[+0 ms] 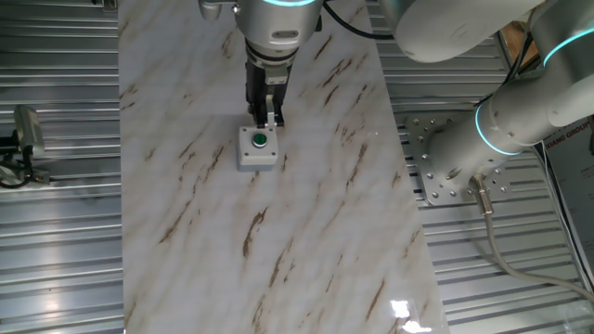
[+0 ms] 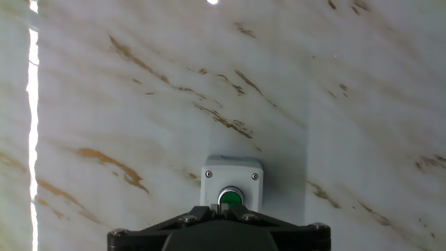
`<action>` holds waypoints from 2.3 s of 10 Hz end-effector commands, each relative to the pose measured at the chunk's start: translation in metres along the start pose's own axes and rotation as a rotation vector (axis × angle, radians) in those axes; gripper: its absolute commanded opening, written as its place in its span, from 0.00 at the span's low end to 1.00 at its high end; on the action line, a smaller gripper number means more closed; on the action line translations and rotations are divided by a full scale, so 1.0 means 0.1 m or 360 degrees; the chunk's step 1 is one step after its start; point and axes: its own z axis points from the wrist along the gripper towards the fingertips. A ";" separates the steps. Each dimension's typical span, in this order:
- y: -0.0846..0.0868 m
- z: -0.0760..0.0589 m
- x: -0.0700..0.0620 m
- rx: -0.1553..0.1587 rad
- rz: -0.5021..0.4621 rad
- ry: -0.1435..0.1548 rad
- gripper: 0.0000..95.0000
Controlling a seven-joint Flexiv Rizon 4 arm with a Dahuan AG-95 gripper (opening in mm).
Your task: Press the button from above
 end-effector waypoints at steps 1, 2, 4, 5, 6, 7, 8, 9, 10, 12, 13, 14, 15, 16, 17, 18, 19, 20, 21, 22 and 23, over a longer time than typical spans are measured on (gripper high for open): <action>0.00 0.00 0.00 0.0001 -0.0003 0.0000 0.00; 0.00 0.00 0.00 0.0000 -0.0003 0.0000 0.00; -0.01 0.02 0.00 0.0001 -0.0008 0.0004 0.00; -0.01 0.03 -0.01 0.0000 -0.0011 0.0003 0.00; -0.02 0.06 -0.02 0.0000 -0.0013 0.0002 0.00; -0.03 0.07 -0.02 -0.0001 -0.0015 0.0002 0.00; -0.04 0.09 -0.03 -0.0002 -0.0018 0.0002 0.00; -0.04 0.11 -0.03 -0.0003 -0.0020 0.0001 0.00; -0.05 0.14 -0.04 -0.0004 -0.0021 0.0000 0.00; -0.06 0.18 -0.05 -0.0006 -0.0023 -0.0001 0.00; -0.07 0.21 -0.06 -0.0007 -0.0025 0.0000 0.00; -0.08 0.25 -0.06 -0.0008 -0.0026 -0.0001 0.00; -0.08 0.27 -0.07 -0.0012 -0.0026 -0.0001 0.00; -0.08 0.33 -0.08 -0.0011 -0.0026 -0.0004 0.00; -0.09 0.37 -0.09 -0.0009 -0.0029 -0.0002 0.00; -0.09 0.40 -0.09 -0.0014 -0.0032 -0.0003 0.00; -0.09 0.45 -0.10 -0.0013 -0.0034 -0.0009 0.00; -0.10 0.48 -0.10 -0.0012 -0.0031 -0.0011 0.00; -0.10 0.52 -0.11 -0.0016 -0.0025 -0.0011 0.00; -0.10 0.55 -0.11 -0.0020 -0.0022 -0.0012 0.00; -0.10 0.58 -0.11 -0.0021 -0.0017 -0.0012 0.00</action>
